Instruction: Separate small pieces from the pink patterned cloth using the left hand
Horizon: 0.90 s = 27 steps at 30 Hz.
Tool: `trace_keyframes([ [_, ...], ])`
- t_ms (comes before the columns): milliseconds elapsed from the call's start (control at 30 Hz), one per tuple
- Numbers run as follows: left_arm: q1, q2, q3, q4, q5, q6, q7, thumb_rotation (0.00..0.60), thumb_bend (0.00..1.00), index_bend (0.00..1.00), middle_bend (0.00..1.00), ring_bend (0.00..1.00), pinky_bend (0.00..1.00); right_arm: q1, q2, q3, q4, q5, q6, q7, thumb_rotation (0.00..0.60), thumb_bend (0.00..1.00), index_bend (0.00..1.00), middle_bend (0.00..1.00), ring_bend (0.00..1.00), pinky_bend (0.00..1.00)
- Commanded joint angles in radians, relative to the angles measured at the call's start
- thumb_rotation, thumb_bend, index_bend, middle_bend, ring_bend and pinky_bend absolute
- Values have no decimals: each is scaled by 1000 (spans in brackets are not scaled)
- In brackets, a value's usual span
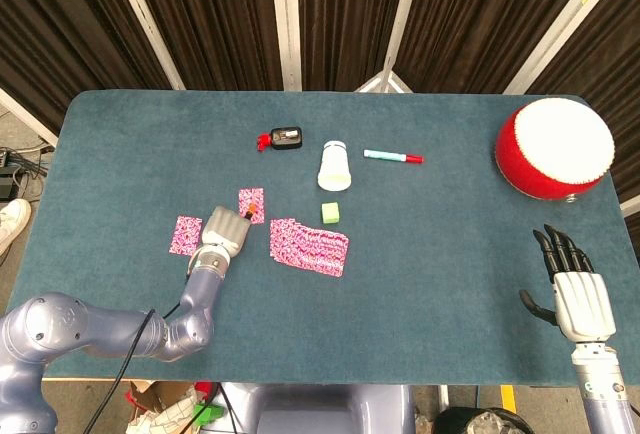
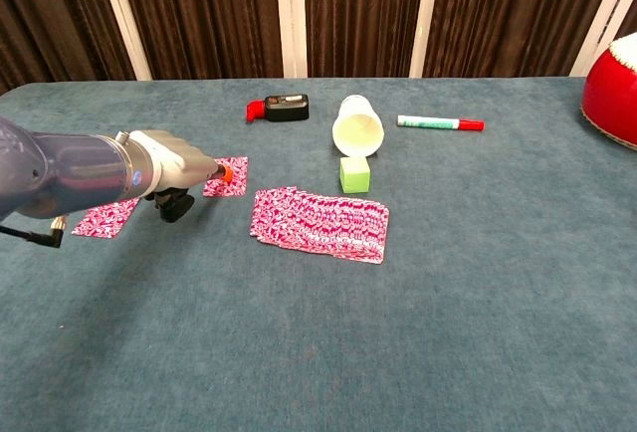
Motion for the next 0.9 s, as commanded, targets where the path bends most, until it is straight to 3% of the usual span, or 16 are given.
trace_keyframes([
  [33,2,-27,11,85,0,-35,33,600,915,71,817,726,649,1,-2,1,4,5,-5,-2,600,277,22,51,85,189],
  [333,3,-95,1,287,38,-83,78,600,916,72,817,726,649,2,-6,3,11,16,-15,-6,600,277,22,51,84,189],
  [467,7,-105,-19,316,36,-85,92,600,915,71,817,726,649,2,-6,5,12,18,-14,-6,600,276,22,51,85,189],
  [667,6,-39,-53,207,120,-23,71,600,903,59,816,724,651,0,-4,3,7,11,-8,-3,600,277,22,51,84,189],
  [767,11,34,-76,86,203,34,30,600,824,54,790,696,649,-2,-1,1,-2,4,0,-3,600,277,22,51,84,189],
  [900,31,143,-105,-73,270,91,-25,600,686,41,637,554,624,-5,2,-1,-13,-5,8,-10,600,278,22,51,85,189],
])
